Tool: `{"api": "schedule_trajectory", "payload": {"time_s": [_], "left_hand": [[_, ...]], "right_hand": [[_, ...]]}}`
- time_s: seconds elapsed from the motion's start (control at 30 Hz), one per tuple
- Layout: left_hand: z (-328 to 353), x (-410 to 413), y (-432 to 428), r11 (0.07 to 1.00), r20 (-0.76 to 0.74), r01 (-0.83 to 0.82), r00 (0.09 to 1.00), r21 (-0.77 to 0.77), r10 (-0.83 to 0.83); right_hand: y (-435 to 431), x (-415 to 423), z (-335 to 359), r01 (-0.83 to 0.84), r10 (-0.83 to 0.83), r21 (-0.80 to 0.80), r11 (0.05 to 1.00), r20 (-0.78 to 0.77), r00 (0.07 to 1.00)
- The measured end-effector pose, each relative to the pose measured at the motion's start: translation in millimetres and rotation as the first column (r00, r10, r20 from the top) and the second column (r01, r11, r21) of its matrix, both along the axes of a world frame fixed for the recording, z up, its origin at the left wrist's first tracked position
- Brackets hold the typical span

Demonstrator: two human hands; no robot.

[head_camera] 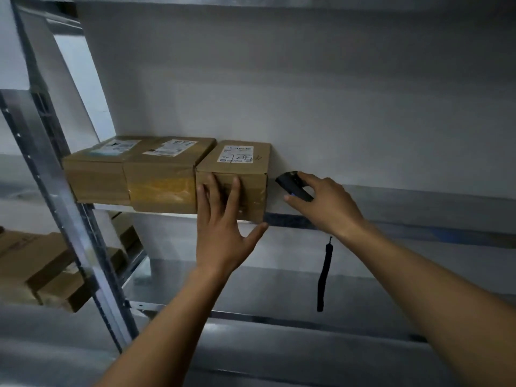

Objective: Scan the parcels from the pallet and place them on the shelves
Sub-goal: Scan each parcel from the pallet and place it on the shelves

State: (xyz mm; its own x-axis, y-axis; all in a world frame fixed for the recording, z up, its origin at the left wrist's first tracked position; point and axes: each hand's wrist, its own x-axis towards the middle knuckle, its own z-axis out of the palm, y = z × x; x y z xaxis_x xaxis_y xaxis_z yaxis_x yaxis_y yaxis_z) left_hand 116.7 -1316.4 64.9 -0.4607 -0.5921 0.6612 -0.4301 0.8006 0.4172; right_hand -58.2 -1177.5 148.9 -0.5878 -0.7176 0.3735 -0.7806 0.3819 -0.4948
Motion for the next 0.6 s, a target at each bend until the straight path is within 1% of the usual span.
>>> {"api": "schedule_trajectory", "payload": {"time_s": [0.1,0.2,0.27,0.33,0.43,0.5,0.6], "left_hand": [[-5,-7,24,0.993,-0.067,0.072,0.996,0.090,-0.066],[-12,-27,71,0.964,-0.111,0.239,0.968,0.119,-0.226],[-17,-48,113,0.919,-0.113,0.367,0.929,0.144,-0.353],[-20,-71,165,0.850,-0.119,0.501,0.865,0.160,-0.488],[-24,-105,253,0.706,-0.129,0.681,0.731,0.194,-0.670],[-25,-125,320,0.604,-0.125,0.770,0.633,0.208,-0.764],[-22,-149,430,0.452,-0.131,0.861,0.489,0.232,-0.863]], "right_hand": [[41,-4,-11,0.065,-0.066,-0.012,0.998,-0.048,0.997],[103,-10,-25,0.140,-0.141,-0.010,0.990,-0.060,0.988],[155,-15,-37,0.207,-0.207,-0.004,0.978,-0.047,0.977],[218,-20,-49,0.305,-0.304,0.019,0.952,-0.037,0.952],[323,-23,-60,0.457,-0.457,0.034,0.889,-0.005,0.889],[400,-20,-63,0.553,-0.554,0.028,0.832,0.005,0.833],[516,-7,-62,0.674,-0.675,0.050,0.737,0.017,0.737]]}}
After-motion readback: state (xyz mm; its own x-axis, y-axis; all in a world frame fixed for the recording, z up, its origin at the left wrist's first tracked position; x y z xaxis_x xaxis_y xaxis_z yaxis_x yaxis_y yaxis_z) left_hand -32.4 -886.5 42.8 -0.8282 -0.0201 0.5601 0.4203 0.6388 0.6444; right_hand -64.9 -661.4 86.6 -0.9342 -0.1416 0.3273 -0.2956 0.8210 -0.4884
